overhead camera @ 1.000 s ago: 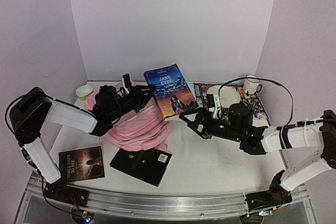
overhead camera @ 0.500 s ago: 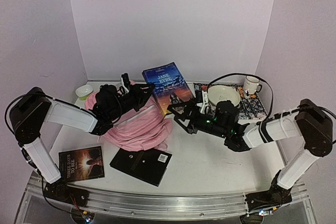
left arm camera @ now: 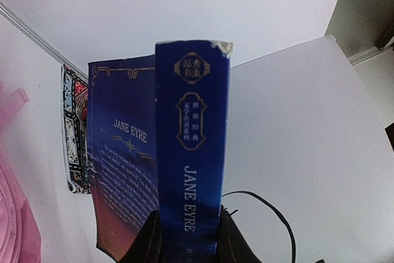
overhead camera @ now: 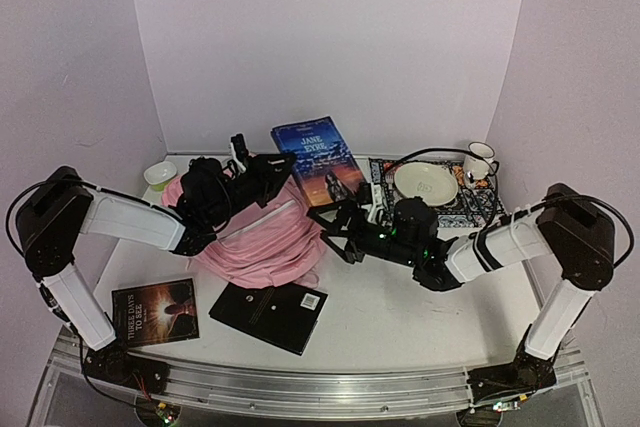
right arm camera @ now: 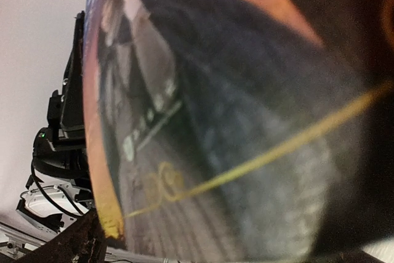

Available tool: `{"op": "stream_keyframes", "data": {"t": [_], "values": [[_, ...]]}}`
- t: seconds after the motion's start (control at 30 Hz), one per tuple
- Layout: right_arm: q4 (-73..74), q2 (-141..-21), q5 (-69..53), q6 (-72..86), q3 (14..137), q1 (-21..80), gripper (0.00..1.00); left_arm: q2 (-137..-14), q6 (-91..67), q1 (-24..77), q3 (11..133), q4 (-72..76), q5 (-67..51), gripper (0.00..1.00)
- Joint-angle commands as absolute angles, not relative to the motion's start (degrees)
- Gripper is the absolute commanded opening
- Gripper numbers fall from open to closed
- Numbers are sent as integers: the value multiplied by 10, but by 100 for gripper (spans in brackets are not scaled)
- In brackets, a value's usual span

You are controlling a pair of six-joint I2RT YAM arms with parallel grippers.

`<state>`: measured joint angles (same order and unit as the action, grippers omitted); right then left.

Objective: Pack the student bag
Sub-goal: Pass from the left arm to the right

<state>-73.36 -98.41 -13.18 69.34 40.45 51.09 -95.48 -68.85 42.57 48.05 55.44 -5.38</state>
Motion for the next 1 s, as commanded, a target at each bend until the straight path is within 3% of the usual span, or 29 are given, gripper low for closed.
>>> {"op": "stream_keyframes", "data": {"t": [0.0, 0.57, 0.97], "values": [[-888, -992, -119, 688, 444, 513, 98, -896, -700, 434, 520, 676, -47, 0], [-992, -963, -64, 659, 416, 498, 98, -827, -720, 441, 411, 677, -5, 0], [-1023, -942, -57, 641, 403, 486, 85, -815, -745, 453, 353, 676, 24, 0]]}}
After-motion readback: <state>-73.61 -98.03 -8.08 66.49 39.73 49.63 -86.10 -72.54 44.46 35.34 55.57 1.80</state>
